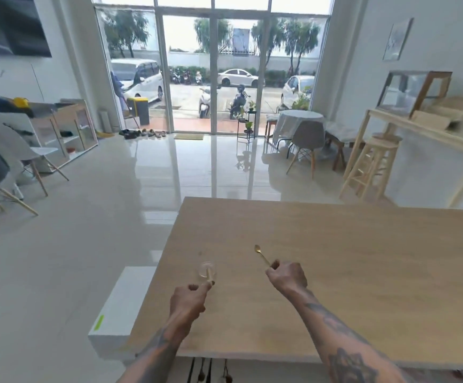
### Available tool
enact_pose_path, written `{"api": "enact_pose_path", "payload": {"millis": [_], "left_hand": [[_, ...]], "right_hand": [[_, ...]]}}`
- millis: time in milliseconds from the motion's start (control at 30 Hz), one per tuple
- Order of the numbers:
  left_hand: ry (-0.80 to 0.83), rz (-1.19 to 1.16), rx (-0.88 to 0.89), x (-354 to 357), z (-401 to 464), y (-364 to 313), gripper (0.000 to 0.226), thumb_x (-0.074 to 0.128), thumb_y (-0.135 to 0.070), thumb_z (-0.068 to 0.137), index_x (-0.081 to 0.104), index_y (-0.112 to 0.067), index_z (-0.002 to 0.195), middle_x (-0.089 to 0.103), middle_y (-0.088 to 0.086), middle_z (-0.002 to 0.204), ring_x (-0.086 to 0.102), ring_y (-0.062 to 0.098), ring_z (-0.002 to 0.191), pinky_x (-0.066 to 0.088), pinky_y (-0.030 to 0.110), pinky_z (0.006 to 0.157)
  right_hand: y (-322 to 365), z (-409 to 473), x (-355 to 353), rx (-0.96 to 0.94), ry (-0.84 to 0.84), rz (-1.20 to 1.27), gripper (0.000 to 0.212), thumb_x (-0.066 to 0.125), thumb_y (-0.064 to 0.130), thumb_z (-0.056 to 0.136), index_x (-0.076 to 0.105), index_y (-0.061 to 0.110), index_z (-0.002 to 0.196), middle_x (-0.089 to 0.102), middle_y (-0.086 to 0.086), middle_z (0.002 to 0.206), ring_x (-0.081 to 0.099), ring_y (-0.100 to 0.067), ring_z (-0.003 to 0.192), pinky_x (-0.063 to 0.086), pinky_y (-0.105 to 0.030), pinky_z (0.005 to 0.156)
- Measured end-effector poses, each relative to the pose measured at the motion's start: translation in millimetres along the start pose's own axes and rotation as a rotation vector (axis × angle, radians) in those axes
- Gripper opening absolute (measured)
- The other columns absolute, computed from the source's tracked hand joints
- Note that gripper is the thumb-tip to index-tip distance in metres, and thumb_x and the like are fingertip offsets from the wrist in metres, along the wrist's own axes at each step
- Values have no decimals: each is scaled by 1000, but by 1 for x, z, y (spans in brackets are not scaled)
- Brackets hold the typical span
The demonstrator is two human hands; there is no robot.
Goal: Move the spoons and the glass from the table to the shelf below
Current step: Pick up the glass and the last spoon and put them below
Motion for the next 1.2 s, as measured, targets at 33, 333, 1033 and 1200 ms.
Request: {"api": "enact_pose_path", "payload": {"millis": [33,333,1033,1200], "left_hand": [[-8,-24,-41,13,8,2,35,73,-42,83,69,-9,92,66,5,72,70,27,67,47,28,54],[-124,-80,-145,58,60,17,32,76,-36,82,71,-7,68,75,13,68,65,23,50,52,32,61],[-72,-143,65,14,1,-16,17,79,-30,82,76,-14,77,78,3,72,72,21,62,50,31,63],[-31,-144,150,-19,-49,-32,18,78,-32,83,78,-15,75,77,4,72,71,20,60,50,30,64]], "right_hand": [[-1,14,3,3,1,-16,23,59,31,87,72,22,104,71,-9,112,67,-29,109,52,-29,82],[-17,110,43,-60,-7,-311,32,47,33,98,57,20,126,53,-6,134,48,-27,127,38,-40,108],[11,25,-28,-82,-139,-9,24,58,33,94,72,14,100,75,-5,98,71,-25,94,53,-33,84],[25,-42,-55,-142,-202,64,24,59,32,92,75,15,94,77,-9,94,73,-29,90,58,-39,85]]}}
Point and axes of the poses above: each hand's wrist, its own z-axis towards the middle knuckle, its own x-axis out of the palm, y = z × x, the point moved 9 cm from there along z, towards the middle knuckle
